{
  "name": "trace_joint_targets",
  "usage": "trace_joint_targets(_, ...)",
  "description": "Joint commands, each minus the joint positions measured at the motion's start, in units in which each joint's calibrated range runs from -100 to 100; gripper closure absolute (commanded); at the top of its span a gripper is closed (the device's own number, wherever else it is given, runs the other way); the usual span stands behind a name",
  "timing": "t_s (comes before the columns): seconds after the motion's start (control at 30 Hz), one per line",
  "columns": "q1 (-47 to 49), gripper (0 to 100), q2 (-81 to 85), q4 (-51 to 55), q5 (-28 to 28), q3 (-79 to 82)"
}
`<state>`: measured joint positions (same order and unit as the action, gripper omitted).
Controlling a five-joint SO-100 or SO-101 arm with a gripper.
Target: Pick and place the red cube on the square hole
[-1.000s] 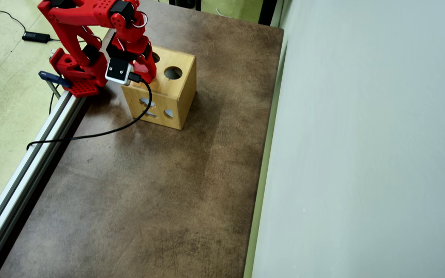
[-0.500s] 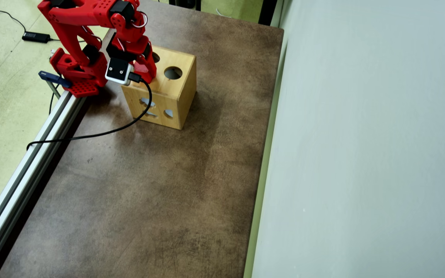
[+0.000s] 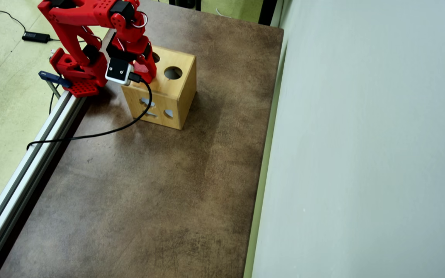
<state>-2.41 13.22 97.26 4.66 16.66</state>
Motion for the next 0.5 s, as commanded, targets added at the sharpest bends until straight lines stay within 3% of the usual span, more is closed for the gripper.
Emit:
trace_joint_targets(0.0,-0.19,46,-2.73,0.57,0.39,0.69)
trace_joint_targets(0.23,-0.19,32,1.43,0.57,0.24,0.69)
trace_joint_targets(0.47,-0.19,28,3.13,0.57,0.24,0.69)
